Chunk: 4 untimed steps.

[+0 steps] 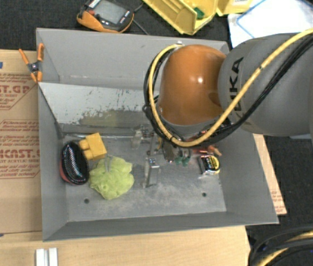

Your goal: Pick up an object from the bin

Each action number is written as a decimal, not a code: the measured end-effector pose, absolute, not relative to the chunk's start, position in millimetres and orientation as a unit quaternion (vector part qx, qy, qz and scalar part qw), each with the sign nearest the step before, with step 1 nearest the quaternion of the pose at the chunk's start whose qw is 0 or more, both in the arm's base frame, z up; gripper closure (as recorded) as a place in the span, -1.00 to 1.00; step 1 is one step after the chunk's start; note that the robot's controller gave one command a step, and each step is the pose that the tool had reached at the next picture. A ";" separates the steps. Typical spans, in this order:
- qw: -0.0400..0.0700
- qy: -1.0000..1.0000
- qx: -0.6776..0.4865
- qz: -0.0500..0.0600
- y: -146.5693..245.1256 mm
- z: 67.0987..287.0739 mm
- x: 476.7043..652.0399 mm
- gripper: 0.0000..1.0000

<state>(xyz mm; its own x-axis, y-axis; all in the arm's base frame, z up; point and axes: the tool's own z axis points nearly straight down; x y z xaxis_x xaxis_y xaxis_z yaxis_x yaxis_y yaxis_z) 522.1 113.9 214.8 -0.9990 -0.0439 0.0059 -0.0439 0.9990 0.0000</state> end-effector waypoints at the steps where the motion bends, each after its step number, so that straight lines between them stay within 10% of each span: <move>1: 0.000 -0.994 0.105 -0.001 115.1 219.8 529.7 -1.00; 2: -0.003 -1.000 0.026 -0.001 147.5 163.8 578.1 -1.00; 3: -0.001 -1.000 -0.020 -0.001 122.0 182.0 526.8 -1.00; 4: -0.001 -0.997 0.075 -0.002 142.4 121.1 531.8 -1.00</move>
Offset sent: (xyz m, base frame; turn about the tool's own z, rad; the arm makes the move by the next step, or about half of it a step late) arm 0.0549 0.0312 -0.0474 -0.0066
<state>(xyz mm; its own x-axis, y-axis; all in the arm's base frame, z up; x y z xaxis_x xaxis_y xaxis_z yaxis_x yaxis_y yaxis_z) 531.8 142.4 121.1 -0.9887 -0.1500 -0.0029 -0.1500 0.9887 0.0029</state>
